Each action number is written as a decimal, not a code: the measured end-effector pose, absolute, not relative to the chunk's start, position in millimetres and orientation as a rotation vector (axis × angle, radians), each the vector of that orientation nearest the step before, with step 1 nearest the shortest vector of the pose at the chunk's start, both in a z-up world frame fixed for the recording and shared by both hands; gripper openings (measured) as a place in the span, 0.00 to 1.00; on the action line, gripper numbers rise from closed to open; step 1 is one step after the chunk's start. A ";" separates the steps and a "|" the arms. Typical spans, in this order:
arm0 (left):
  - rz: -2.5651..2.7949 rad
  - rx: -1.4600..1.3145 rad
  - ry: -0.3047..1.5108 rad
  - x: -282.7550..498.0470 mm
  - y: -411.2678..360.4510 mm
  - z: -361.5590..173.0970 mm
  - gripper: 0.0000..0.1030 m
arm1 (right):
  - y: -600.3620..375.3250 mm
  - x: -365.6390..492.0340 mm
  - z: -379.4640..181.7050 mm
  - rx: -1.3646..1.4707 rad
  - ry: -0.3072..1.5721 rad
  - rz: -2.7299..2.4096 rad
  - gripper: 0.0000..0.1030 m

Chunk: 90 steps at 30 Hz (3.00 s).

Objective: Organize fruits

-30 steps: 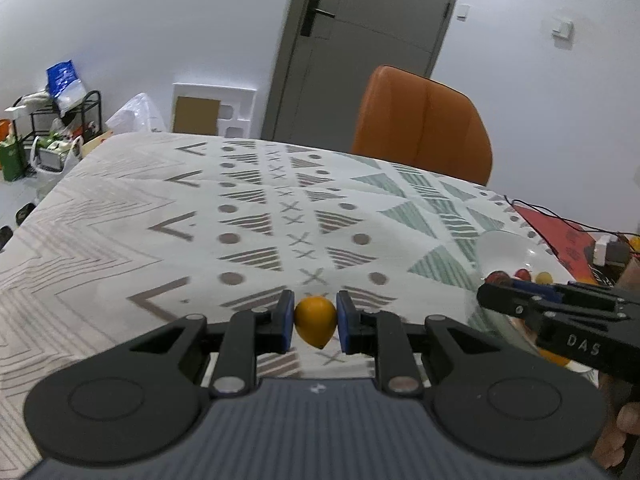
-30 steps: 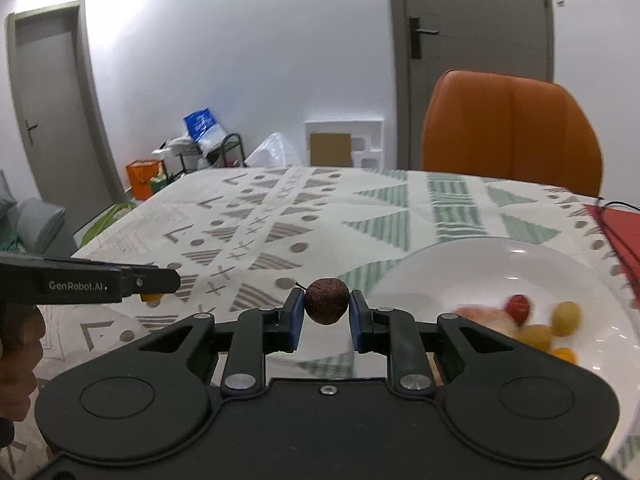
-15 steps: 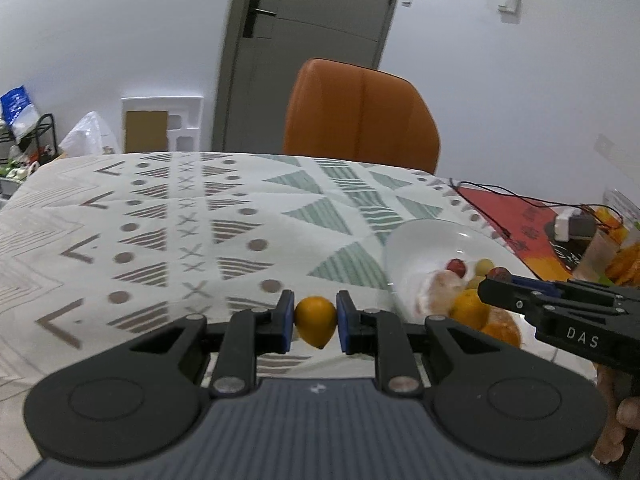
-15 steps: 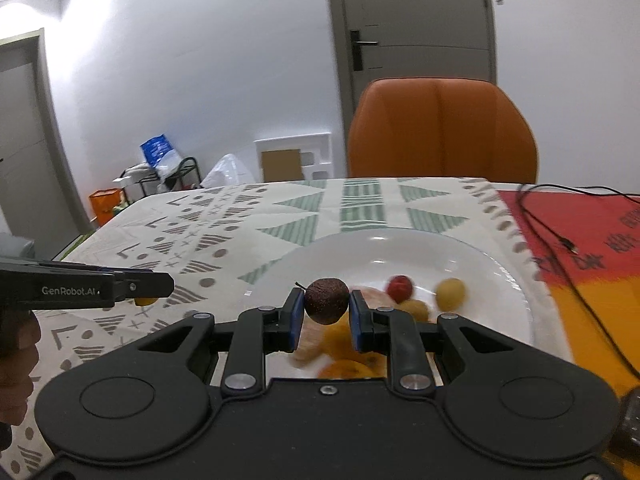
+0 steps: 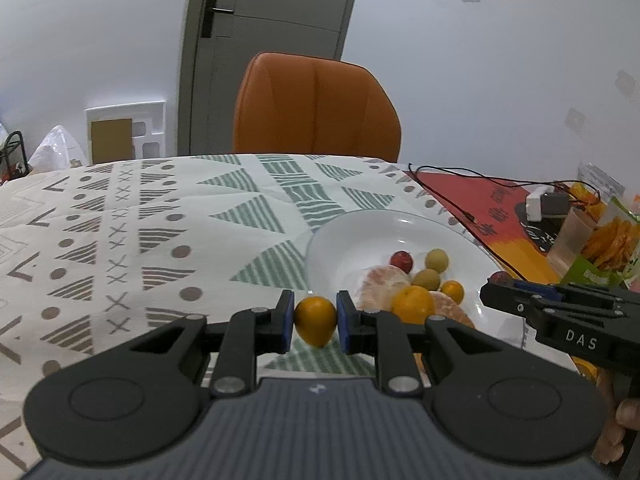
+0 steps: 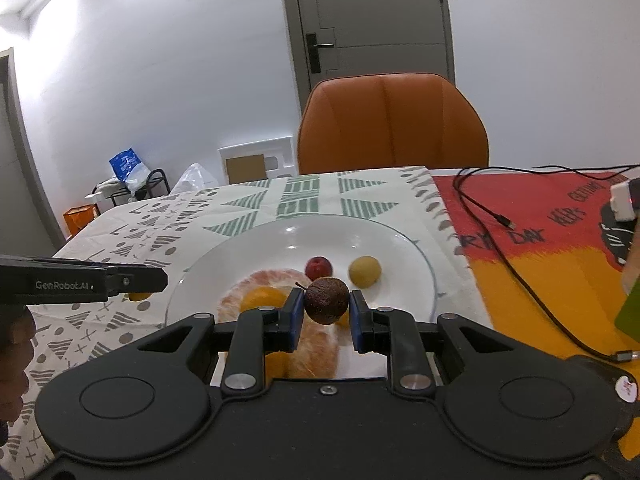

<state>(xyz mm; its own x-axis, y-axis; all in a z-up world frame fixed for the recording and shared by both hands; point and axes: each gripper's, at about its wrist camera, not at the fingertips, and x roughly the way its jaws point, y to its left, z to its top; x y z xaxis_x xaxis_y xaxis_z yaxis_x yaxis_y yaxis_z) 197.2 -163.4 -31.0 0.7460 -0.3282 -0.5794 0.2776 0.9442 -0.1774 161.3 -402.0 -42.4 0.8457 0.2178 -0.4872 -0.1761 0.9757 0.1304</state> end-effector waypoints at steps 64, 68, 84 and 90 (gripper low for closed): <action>0.013 -0.096 0.515 67.3 -69.7 21.2 0.98 | -341.3 70.1 -6.9 0.120 0.472 0.320 1.00; 0.023 -0.099 0.503 53.8 -59.7 24.5 0.99 | -334.7 62.9 -3.9 0.115 0.471 0.323 1.00; 0.042 -0.114 0.464 6.0 -31.0 33.4 1.00 | -318.1 30.6 7.4 0.100 0.451 0.355 1.00; 0.058 -0.111 0.474 -4.0 -22.0 30.3 1.00 | -317.1 22.0 6.4 0.107 0.457 0.357 1.00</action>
<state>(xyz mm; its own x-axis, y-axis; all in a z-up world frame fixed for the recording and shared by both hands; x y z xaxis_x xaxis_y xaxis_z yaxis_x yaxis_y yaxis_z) -4.0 -22.0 30.3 0.8883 0.0295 -0.4583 -0.0811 0.9923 -0.0933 22.0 -317.1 6.4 0.8365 0.3607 -0.4126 -0.3132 0.9324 0.1801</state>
